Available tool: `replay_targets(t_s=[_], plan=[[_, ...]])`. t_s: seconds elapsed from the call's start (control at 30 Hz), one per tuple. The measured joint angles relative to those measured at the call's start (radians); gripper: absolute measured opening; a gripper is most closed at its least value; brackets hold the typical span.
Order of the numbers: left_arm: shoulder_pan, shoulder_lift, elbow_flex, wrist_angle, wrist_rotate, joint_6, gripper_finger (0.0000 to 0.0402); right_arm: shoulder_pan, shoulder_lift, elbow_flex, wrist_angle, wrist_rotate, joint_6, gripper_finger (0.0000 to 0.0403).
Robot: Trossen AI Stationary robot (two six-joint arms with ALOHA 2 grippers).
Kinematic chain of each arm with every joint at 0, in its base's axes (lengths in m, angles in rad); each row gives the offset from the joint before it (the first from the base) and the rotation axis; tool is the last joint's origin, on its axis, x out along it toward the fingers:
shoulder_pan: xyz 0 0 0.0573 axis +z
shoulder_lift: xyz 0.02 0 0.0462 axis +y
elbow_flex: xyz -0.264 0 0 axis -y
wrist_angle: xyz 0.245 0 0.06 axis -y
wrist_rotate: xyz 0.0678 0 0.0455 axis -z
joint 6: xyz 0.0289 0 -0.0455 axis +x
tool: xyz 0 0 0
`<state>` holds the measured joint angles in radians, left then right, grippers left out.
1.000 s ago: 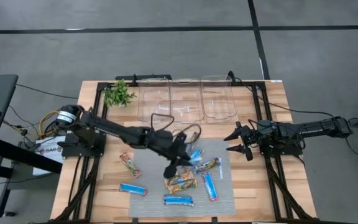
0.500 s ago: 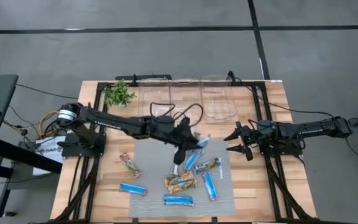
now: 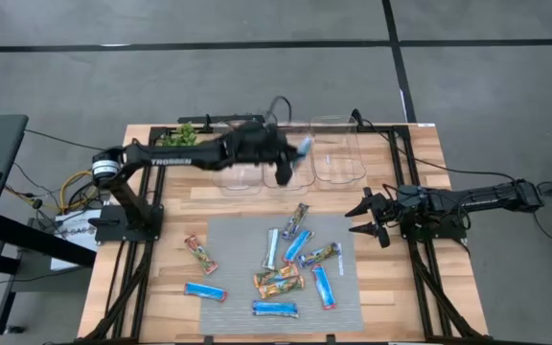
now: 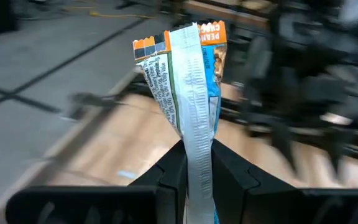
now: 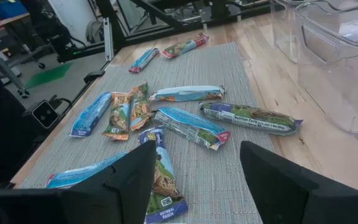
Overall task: Pick and place Granola Bars by type
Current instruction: Put the yellow granola bar into the middle transparent bin
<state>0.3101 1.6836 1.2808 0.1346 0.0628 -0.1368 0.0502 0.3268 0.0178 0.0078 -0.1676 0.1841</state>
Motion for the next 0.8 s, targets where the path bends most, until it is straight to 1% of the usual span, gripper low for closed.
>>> replay_targets(t_s=[0.17,0.33,0.5,0.63,0.73,0.8], plan=[[0.107,0.000,0.000,-0.002,-0.001,0.000,0.0051,0.000,0.000,0.000,0.000,0.000,0.000,0.0226],[0.148,0.001,0.000,-0.003,0.000,0.000,0.0051,0.000,0.000,0.000,0.000,0.000,0.000,0.0226],[0.143,0.003,0.000,-0.062,0.011,0.026,0.0051,0.000,0.000,0.000,0.000,0.000,0.000,0.0226],[0.115,0.006,-0.024,-0.140,0.008,0.107,0.0051,0.000,0.000,0.000,0.000,0.000,0.000,0.0226],[0.092,0.047,-0.028,-0.175,0.009,0.177,0.0051,0.000,0.000,0.000,0.000,0.000,0.000,0.0226],[0.077,0.081,-0.030,-0.190,0.019,0.189,0.0051,0.000,0.000,0.000,0.000,0.001,0.000,0.0226]])
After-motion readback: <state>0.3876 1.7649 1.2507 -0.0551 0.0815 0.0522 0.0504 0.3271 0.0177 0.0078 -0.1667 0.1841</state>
